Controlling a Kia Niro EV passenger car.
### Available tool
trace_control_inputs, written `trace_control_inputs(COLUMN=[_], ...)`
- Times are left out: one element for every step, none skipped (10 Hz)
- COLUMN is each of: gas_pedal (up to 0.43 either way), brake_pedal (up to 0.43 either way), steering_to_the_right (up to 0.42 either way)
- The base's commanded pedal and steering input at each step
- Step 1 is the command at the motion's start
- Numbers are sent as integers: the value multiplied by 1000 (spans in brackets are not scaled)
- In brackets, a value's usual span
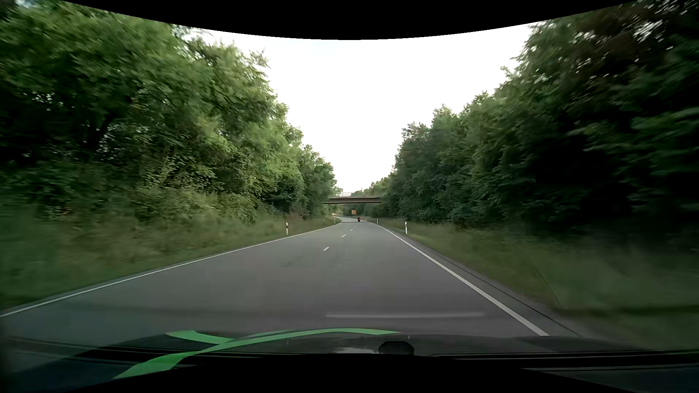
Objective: Follow the waypoints while adhering to traffic rules and regulations
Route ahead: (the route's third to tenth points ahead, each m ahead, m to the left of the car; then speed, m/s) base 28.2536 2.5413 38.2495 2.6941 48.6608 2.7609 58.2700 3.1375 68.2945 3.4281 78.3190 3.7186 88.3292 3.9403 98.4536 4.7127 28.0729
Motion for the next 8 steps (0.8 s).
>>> trace_control_inputs(gas_pedal=[260, 260, 260, 260, 248, 248, 248, 248], brake_pedal=[0, 0, 0, 0, 0, 0, 0, 0], steering_to_the_right=[-4, -3, -3, -3, -3, -3, -3, -3])
